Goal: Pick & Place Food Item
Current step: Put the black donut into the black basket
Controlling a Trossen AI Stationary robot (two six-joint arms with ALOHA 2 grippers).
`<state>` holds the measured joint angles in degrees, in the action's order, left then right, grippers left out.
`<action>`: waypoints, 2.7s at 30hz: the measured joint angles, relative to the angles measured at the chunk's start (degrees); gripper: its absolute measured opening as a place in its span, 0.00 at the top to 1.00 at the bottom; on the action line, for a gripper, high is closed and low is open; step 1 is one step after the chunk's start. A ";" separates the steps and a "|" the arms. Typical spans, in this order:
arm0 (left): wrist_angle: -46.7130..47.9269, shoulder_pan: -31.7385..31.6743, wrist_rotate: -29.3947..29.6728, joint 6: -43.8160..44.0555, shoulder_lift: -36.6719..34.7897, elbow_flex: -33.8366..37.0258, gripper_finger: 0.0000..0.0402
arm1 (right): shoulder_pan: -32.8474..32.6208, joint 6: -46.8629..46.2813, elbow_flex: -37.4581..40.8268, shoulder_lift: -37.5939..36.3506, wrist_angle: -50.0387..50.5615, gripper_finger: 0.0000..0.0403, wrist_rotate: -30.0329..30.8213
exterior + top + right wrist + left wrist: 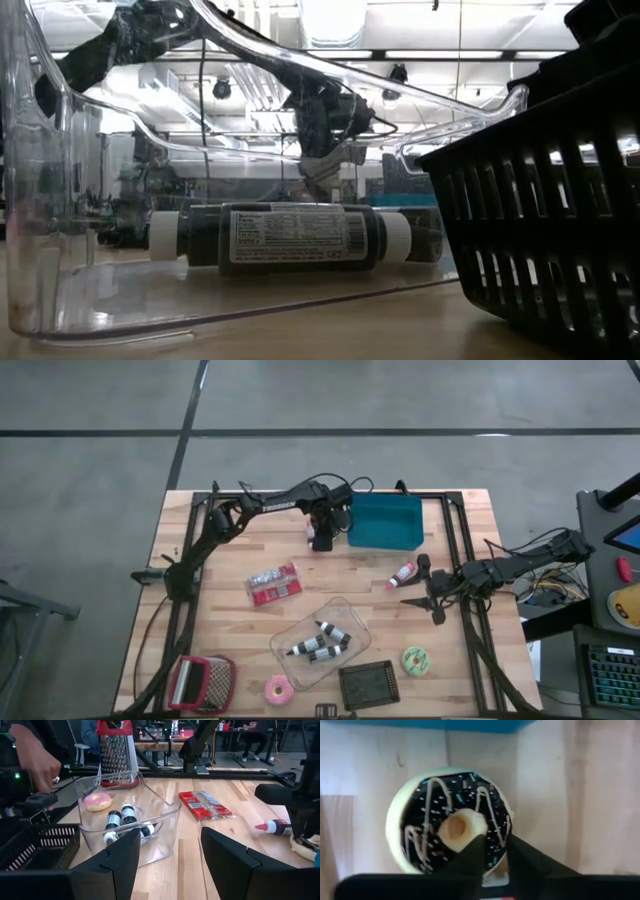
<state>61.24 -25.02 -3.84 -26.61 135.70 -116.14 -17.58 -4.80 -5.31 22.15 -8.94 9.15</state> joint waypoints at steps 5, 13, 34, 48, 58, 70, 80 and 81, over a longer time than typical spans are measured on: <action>1.87 0.38 -1.64 -0.09 -0.07 0.38 0.97 | 0.00 -0.02 -0.83 0.00 0.51 0.48 -0.02; 4.17 0.55 -2.18 -1.70 0.02 2.60 0.99 | 0.00 0.05 -1.11 0.00 1.16 0.48 -0.01; 1.75 3.02 0.77 -7.28 -0.83 2.49 0.54 | -0.02 0.46 -1.10 -0.02 1.58 0.48 0.00; 4.32 4.20 2.32 -4.68 -0.96 -4.99 0.44 | -0.01 -0.85 -1.06 0.00 4.11 0.48 0.02; -2.77 -1.01 -5.18 1.12 -1.07 -5.77 0.44 | -0.02 -0.76 -1.04 0.00 4.32 0.48 0.02; -3.38 -2.23 -5.64 1.79 -0.96 -1.13 0.44 | -0.02 -0.57 -1.04 0.00 4.45 0.48 0.02; -3.17 -3.06 -5.89 1.56 0.55 -0.84 0.44 | -0.02 -0.57 -1.04 0.02 4.45 0.48 0.01; -2.54 -3.21 -5.81 1.55 0.57 -0.85 0.44 | -0.02 -0.57 -1.04 0.02 4.45 0.48 0.02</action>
<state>58.70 -28.23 -9.65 -25.06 136.27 -116.99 -17.60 -5.37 -6.35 22.17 -4.49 9.17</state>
